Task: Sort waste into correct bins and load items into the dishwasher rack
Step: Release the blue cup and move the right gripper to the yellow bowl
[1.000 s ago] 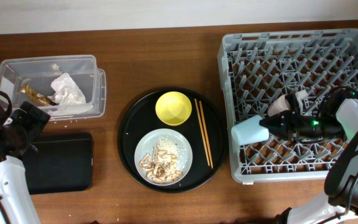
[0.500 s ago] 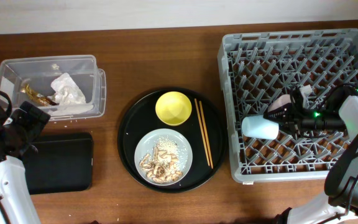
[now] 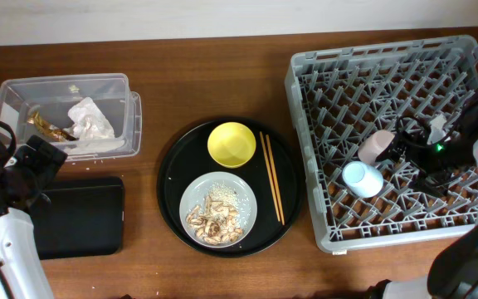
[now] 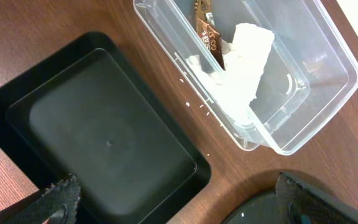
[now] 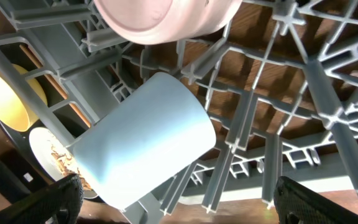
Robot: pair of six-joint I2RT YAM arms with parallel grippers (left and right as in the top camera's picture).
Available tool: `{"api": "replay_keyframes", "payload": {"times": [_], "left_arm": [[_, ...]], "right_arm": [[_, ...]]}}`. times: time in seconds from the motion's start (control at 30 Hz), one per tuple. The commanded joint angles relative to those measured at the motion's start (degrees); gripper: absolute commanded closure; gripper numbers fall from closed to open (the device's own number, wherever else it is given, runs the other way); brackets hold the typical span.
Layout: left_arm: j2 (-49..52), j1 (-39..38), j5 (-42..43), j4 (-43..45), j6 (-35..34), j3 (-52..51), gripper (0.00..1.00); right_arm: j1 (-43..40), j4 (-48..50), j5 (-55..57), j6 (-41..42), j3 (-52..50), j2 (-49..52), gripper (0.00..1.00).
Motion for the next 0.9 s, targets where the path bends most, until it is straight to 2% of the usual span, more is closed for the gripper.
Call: {"api": "replay_keyframes", "payload": {"times": [0.0, 0.03, 0.07, 0.1, 0.13, 0.17, 0.33, 0.4, 0.6, 0.7, 0.87], "left_arm": [[-0.2, 0.2, -0.2, 0.1, -0.5, 0.3, 0.01], [-0.2, 0.2, -0.2, 0.1, -0.5, 0.3, 0.01], [-0.2, 0.2, -0.2, 0.1, -0.5, 0.3, 0.01], [-0.2, 0.2, -0.2, 0.1, -0.5, 0.3, 0.01], [-0.2, 0.2, -0.2, 0.1, -0.5, 0.3, 0.01], [-0.2, 0.2, -0.2, 0.1, -0.5, 0.3, 0.01], [-0.2, 0.2, -0.2, 0.1, -0.5, 0.3, 0.01], [-0.2, 0.2, -0.2, 0.1, -0.5, 0.3, 0.01], [-0.2, 0.2, -0.2, 0.1, -0.5, 0.3, 0.01], [-0.2, 0.2, -0.2, 0.1, -0.5, 0.3, 0.01], [-0.2, 0.2, -0.2, 0.1, -0.5, 0.3, 0.01]], "right_arm": [[0.2, -0.8, 1.7, 0.7, 1.1, -5.0, 0.01], [0.8, -1.1, 1.7, 0.2, 1.1, -6.2, 0.0], [1.9, -1.4, 1.7, 0.0, 1.1, -7.1, 0.09], [3.6, -1.7, 1.7, -0.9, 1.1, -7.7, 0.33], [5.5, -2.0, 1.7, -1.1, 1.1, -7.8, 0.75], [7.7, -2.2, 1.7, -1.1, 1.1, -7.7, 0.96], [17.3, -0.9, 6.2, -0.9, 0.9, -7.5, 0.96], [20.3, -0.4, 11.1, 2.9, 0.4, -6.2, 0.96], [20.6, 1.8, 12.5, 3.5, 0.3, -0.5, 0.96], [20.6, 2.2, 20.7, 9.3, 0.3, 0.5, 0.96], [20.7, 0.3, 23.5, 13.0, 1.8, -1.4, 0.96]]}}
